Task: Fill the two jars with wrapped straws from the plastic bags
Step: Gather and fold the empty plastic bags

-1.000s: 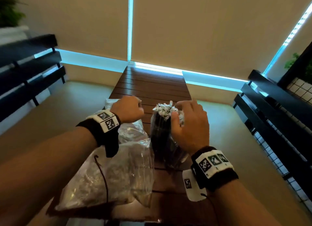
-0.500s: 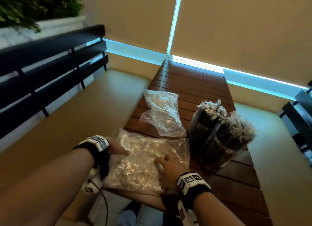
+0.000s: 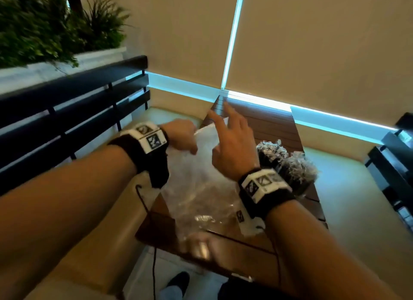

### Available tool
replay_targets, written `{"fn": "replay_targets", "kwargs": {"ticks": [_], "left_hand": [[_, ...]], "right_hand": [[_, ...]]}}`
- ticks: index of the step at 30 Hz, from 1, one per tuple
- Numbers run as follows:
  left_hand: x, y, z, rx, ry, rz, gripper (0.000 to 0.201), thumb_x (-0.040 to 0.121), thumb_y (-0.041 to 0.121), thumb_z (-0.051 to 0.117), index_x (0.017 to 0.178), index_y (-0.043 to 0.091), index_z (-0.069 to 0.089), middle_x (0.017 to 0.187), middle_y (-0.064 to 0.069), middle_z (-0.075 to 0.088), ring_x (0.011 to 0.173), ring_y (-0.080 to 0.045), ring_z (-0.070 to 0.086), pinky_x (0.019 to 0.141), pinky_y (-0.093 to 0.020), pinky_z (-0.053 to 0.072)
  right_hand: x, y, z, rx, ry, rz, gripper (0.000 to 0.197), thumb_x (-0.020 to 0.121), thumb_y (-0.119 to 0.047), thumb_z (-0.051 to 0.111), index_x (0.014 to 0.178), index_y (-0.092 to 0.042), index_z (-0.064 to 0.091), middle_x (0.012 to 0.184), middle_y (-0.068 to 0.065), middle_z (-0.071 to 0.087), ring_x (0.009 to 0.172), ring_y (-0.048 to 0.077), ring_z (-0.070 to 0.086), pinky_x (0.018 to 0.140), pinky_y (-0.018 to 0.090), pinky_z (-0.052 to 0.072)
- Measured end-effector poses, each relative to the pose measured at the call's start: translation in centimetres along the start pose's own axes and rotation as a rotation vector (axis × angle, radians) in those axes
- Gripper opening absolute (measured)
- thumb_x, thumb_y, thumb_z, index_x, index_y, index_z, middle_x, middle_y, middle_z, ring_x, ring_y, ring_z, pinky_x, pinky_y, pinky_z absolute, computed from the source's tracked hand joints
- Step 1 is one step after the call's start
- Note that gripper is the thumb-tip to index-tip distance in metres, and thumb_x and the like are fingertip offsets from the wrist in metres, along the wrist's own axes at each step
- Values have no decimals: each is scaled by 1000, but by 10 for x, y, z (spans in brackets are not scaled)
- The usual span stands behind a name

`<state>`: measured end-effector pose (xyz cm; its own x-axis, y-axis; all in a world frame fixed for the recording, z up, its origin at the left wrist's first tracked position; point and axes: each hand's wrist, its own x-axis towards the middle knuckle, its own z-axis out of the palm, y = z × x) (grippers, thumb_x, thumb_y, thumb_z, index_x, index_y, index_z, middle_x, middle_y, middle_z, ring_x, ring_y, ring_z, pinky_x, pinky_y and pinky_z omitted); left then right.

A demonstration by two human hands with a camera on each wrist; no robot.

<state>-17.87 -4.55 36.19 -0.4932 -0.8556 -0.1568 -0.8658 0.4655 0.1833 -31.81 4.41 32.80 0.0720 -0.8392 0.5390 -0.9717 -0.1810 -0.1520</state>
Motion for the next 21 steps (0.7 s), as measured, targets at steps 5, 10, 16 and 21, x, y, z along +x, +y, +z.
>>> {"fn": "replay_targets", "kwargs": {"ticks": [5, 10, 16, 21], "left_hand": [[-55, 41, -61, 325, 431, 174, 35, 79, 22, 60, 114, 19, 65, 97, -8, 63, 93, -34, 61, 64, -34, 38], [-88, 52, -8, 339, 566, 245, 19, 85, 11, 56, 104, 12, 62, 91, -9, 49, 73, -33, 54, 58, -36, 32], [-71, 13, 135, 180, 94, 322, 33, 87, 26, 62, 119, 20, 59, 122, -7, 61, 108, -30, 60, 82, -43, 52], [-50, -13, 193, -15, -175, 256, 27, 97, 35, 47, 118, 22, 58, 110, -6, 67, 103, -28, 60, 94, -43, 43]], "right_hand": [[23, -8, -72, -179, 82, -157, 37, 83, -17, 61, 120, -15, 60, 119, 8, 62, 113, 33, 54, 90, 41, 40], [-20, -12, -65, -158, -6, -136, 18, 90, -13, 58, 107, -15, 58, 101, 8, 63, 90, 35, 61, 68, 36, 38], [-107, 13, 24, -95, -534, -50, 33, 93, -13, 54, 125, -21, 59, 118, 6, 66, 104, 33, 63, 78, 38, 46], [-131, 37, 87, 9, -774, 129, 26, 90, -22, 58, 116, -20, 55, 112, 11, 66, 103, 36, 62, 78, 39, 44]]}}
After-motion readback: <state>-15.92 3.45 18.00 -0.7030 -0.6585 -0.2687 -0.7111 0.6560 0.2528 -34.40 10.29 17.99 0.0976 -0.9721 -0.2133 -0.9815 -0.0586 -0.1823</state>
